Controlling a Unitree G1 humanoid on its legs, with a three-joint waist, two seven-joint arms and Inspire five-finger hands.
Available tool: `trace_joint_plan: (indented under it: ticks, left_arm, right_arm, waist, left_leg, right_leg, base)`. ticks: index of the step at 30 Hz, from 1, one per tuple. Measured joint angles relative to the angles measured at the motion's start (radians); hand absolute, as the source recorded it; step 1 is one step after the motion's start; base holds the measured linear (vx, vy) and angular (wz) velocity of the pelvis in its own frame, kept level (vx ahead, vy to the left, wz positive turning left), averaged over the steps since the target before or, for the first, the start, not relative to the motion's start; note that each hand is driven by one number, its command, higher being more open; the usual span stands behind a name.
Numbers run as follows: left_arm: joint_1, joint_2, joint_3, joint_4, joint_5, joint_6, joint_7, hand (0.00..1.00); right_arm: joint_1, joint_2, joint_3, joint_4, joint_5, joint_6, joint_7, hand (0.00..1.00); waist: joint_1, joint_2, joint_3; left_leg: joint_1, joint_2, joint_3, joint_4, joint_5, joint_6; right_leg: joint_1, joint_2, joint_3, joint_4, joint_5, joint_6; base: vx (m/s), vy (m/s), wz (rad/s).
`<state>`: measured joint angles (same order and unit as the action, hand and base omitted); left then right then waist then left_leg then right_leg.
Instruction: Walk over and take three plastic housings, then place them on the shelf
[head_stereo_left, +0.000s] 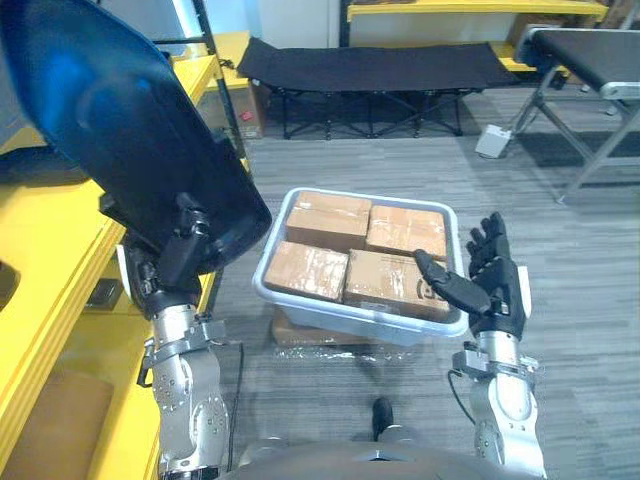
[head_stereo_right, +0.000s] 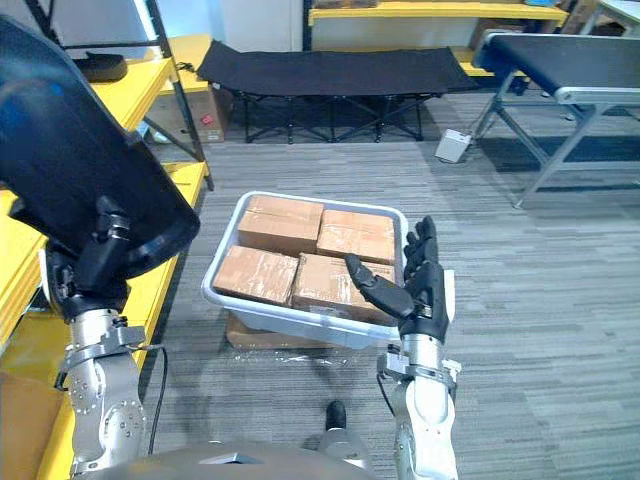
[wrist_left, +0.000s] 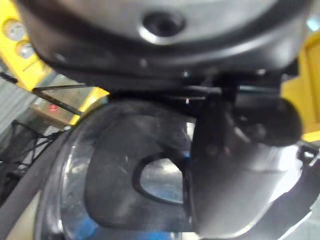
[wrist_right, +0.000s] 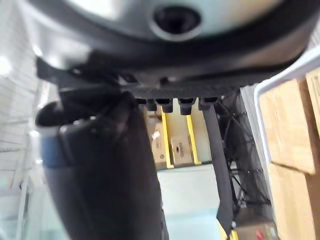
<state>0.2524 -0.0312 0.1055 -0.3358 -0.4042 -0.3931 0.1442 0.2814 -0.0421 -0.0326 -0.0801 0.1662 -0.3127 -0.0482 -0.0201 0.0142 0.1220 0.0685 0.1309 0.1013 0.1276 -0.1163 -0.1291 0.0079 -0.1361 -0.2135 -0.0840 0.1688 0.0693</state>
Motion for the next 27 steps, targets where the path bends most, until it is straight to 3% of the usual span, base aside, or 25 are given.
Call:
trace_joint_plan:
  ticks: [4, 7, 10, 12, 14, 15, 17, 20, 22, 25, 27]
  left_arm:
    - [0.012, -0.002, 0.061, -0.031, 0.008, 0.000, -0.006, 0.00]
    - [0.080, -0.012, 0.145, -0.040, -0.168, 0.000, -0.070, 0.00]
    - [0.143, -0.029, 0.196, -0.058, -0.245, 0.000, -0.076, 0.00]
    - [0.166, -0.037, 0.208, -0.062, -0.263, 0.002, -0.090, 0.00]
    - [0.182, -0.042, 0.208, -0.074, -0.263, 0.010, -0.118, 0.00]
    - [0.182, -0.042, 0.205, -0.087, -0.263, 0.028, -0.150, 0.00]
    - [0.183, -0.041, 0.180, -0.104, -0.263, 0.047, -0.219, 0.00]
    - [0.182, -0.040, 0.164, -0.135, -0.263, 0.063, -0.302, 0.00]
    - [0.180, -0.031, 0.127, -0.140, -0.263, 0.070, -0.346, 0.00]
    - [0.163, 0.009, 0.064, -0.138, -0.270, 0.091, -0.379, 0.00]
    - [0.131, 0.030, 0.027, -0.132, -0.269, 0.100, -0.386, 0.00]
  right_arm:
    - [-0.073, -0.008, 0.053, 0.101, -0.044, 0.001, -0.004, 1.00]
    - [-0.136, -0.043, 0.105, 0.110, -0.083, 0.000, -0.008, 1.00]
    - [-0.183, -0.045, 0.110, 0.110, -0.081, -0.003, -0.011, 1.00]
    - [-0.189, -0.044, 0.110, 0.109, -0.076, -0.003, -0.009, 1.00]
    - [-0.184, -0.040, 0.111, 0.108, -0.061, -0.003, -0.006, 1.00]
    - [-0.174, -0.040, 0.109, 0.106, -0.062, -0.003, -0.008, 1.00]
    - [-0.162, -0.041, 0.094, 0.103, -0.063, -0.001, -0.012, 1.00]
    - [-0.147, -0.031, 0.096, 0.093, -0.073, 0.001, -0.017, 1.00]
    - [-0.080, -0.031, 0.080, 0.031, -0.050, 0.001, -0.003, 1.00]
    - [-0.004, -0.030, 0.042, -0.015, 0.003, -0.005, 0.034, 1.00]
    - [0.009, -0.030, 0.031, -0.015, 0.027, -0.007, 0.049, 1.00]
  waist:
    - [0.052, 0.004, 0.007]
    - [0.099, 0.001, 0.020]
    - [0.130, -0.010, 0.028]
    - [0.135, -0.014, 0.032]
    - [0.132, -0.018, 0.036]
    - [0.121, -0.021, 0.037]
    - [0.112, -0.022, 0.038]
    - [0.130, -0.022, 0.038]
    - [0.107, -0.012, 0.041]
    - [0.046, -0.029, 0.041]
    - [0.040, -0.033, 0.044]
  left_leg:
    - [-0.012, -0.006, -0.085, -0.012, 0.025, -0.002]
    - [-0.012, -0.006, -0.144, -0.007, 0.027, -0.006]
    - [-0.035, -0.010, -0.195, 0.022, 0.022, -0.004]
    - [-0.054, -0.018, -0.230, 0.042, 0.018, 0.000]
    - [-0.068, -0.020, -0.232, 0.050, 0.016, 0.011]
    - [-0.087, -0.008, -0.186, 0.051, 0.029, 0.028]
    - [-0.094, -0.006, -0.150, 0.019, 0.072, 0.014]
    - [-0.096, -0.036, -0.149, -0.029, 0.095, 0.024]
    - [-0.096, -0.058, -0.185, -0.044, 0.103, 0.035]
    - [-0.095, -0.108, -0.270, -0.045, 0.113, 0.046]
    - [-0.101, -0.121, -0.295, -0.041, 0.130, 0.031]
  right_leg:
    - [0.034, -0.009, -0.086, 0.001, -0.004, 0.005]
    - [0.074, -0.008, -0.145, 0.005, -0.021, 0.006]
    - [0.101, -0.008, -0.196, 0.006, -0.035, 0.010]
    - [0.123, -0.012, -0.236, 0.006, -0.041, 0.011]
    - [0.144, -0.021, -0.278, 0.006, -0.048, 0.018]
    - [0.158, -0.033, -0.320, 0.006, -0.061, 0.025]
    - [0.167, -0.052, -0.358, 0.005, -0.064, 0.038]
    - [0.152, -0.081, -0.355, 0.008, -0.063, 0.056]
    - [0.120, -0.095, -0.251, 0.111, -0.147, 0.095]
    - [0.092, -0.098, -0.076, 0.280, -0.293, 0.084]
    - [0.085, -0.110, -0.058, 0.321, -0.316, 0.084]
  base:
    - [0.01, -0.029, 0.69]
    - [0.01, -0.029, 0.49]
    - [-0.01, -0.016, 0.53]
    - [-0.02, -0.002, 0.55]
    - [-0.03, 0.008, 0.77]
    - [-0.03, 0.005, 1.02]
    - [-0.01, 0.037, 0.83]
    - [0.03, 0.094, 0.27]
    - [0.08, 0.084, 0.52]
    - [0.12, -0.013, 0.91]
    - [0.11, -0.017, 0.59]
